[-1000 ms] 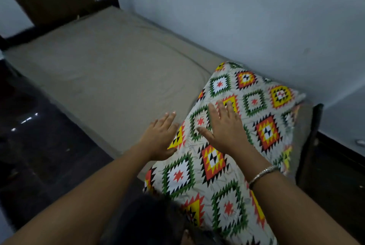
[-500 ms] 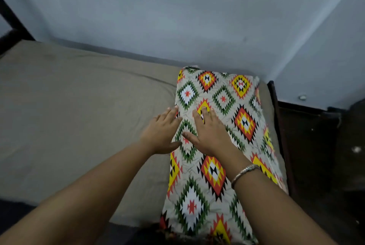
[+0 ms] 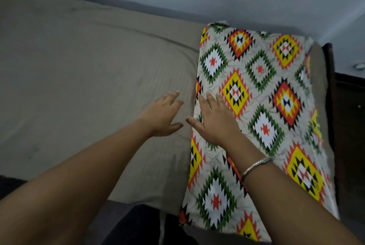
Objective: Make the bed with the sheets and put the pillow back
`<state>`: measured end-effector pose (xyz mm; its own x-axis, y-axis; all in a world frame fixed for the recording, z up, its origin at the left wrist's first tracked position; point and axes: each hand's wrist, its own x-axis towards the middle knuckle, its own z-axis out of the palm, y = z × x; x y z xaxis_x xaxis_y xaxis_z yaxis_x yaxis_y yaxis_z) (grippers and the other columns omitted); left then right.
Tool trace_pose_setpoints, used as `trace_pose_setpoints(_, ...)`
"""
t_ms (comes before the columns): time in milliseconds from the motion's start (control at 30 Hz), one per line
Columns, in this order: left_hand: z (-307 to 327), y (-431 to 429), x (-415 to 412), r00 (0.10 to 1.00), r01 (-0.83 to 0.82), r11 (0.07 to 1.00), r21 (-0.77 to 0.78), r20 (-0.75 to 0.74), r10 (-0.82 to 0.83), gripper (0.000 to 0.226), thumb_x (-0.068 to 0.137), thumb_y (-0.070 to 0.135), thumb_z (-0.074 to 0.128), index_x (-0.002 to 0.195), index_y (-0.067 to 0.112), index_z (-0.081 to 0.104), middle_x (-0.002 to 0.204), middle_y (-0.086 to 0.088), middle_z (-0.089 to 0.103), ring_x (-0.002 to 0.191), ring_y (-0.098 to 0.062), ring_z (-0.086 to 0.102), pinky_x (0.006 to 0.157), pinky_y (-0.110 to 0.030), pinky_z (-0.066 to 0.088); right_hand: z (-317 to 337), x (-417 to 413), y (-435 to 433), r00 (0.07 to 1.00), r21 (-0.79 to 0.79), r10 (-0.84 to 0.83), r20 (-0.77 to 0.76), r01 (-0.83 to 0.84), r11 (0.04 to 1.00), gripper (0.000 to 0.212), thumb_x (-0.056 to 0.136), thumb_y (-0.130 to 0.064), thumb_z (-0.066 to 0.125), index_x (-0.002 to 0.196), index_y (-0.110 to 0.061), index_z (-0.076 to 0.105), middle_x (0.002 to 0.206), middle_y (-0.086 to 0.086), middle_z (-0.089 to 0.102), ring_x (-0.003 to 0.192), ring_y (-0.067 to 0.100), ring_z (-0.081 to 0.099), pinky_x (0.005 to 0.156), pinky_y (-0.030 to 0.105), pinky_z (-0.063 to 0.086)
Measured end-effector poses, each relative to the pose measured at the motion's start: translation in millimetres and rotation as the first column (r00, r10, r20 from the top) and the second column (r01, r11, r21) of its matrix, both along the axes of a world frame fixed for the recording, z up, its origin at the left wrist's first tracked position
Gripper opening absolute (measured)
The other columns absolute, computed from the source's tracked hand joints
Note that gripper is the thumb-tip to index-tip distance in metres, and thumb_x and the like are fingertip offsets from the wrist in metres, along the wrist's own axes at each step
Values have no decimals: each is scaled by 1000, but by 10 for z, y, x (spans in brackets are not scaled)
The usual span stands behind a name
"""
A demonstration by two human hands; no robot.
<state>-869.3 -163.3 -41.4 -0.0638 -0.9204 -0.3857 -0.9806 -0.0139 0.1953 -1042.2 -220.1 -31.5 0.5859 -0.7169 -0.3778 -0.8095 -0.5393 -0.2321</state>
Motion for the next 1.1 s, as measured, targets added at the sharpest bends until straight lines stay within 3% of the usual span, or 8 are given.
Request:
trace_pose_setpoints(233, -842, -824, 637, 976, -176, 984, 13, -127, 177, 67, 90, 39, 57, 144, 10, 30, 153, -12, 24, 140, -27, 23, 113, -36, 23, -846, 431, -606, 1000, 87, -27, 8, 26, 996, 82, 89, -67, 24, 151, -18, 4, 159, 9, 6, 146, 29, -3, 117, 48, 12)
trace_pose_setpoints(533, -1963, -2312, 1303, 992, -71, 997, 4, -108, 71, 67, 90, 35, 59, 144, 12, 29, 148, -11, 32, 131, -29, 38, 104, -36, 33, -2089, 1269, -1820, 997, -42, -36, 73, 40, 998, 66, 98, -47, 34, 148, -7, 18, 155, 13, 22, 144, 27, 15, 117, 45, 15)
trace_pose_setpoints(667, -2436, -2880, 1415, 998, -30, 997, -69, -58, 26, 73, 92, 40, 53, 150, 18, 15, 155, -11, 18, 140, -30, 24, 111, -37, 23, -2642, 1512, -2395, 999, -72, 26, 25, -24, 997, 64, 99, -42, 32, 150, -10, 12, 158, 11, 10, 146, 30, 6, 118, 46, 9)
trace_pose_setpoints(800, -2749, -3305, 1401, 988, -21, 996, -87, 150, 34, 65, 95, 54, 30, 150, 34, 4, 159, -2, -3, 145, -32, 3, 113, -56, 10, -2907, 1591, -2784, 997, -175, 70, -42, -76, 982, 74, 95, -55, 29, 152, -15, 2, 159, 10, -3, 145, 36, -5, 117, 49, -2)
trace_pose_setpoints(867, -2802, -3459, 1399, 987, -75, 991, -114, 130, 90, 62, 95, 54, 26, 150, 36, 5, 160, 1, -3, 145, -33, 0, 111, -61, 9, -2931, 1644, -2985, 998, -188, 42, -42, -49, 981, 79, 92, -60, 31, 152, -17, 2, 159, 11, -2, 145, 37, -4, 116, 51, -3)
trace_pose_setpoints(967, -2858, -3694, 1481, 985, -119, 965, -234, 98, 145, 57, 96, 50, 28, 149, 33, 15, 158, -2, 12, 143, -31, 12, 109, -58, 16, -2893, 1741, -3279, 1000, -255, 23, -19, -27, 966, 71, 93, -57, 34, 150, -20, 13, 156, 16, 16, 142, 36, 14, 112, 51, 12)
trace_pose_setpoints(1033, -2864, -3867, 1588, 970, -195, 896, -399, 59, 238, 54, 98, 44, 32, 148, 26, 23, 147, -13, 33, 133, -33, 32, 102, -52, 29, -2834, 1792, -3529, 996, -378, -6, 88, 39, 925, 54, 96, -40, 39, 143, -14, 29, 141, 19, 38, 127, 39, 37, 99, 48, 32)
trace_pose_setpoints(1100, -2833, -4062, 1719, 931, -342, 810, -477, -56, 360, 50, 99, 37, 34, 146, 22, 30, 134, -20, 42, 121, -38, 42, 96, -46, 35, -2780, 1836, -3827, 970, -358, -95, 223, 173, 918, 44, 96, -23, 43, 136, -8, 34, 133, 23, 42, 115, 42, 47, 89, 45, 40)
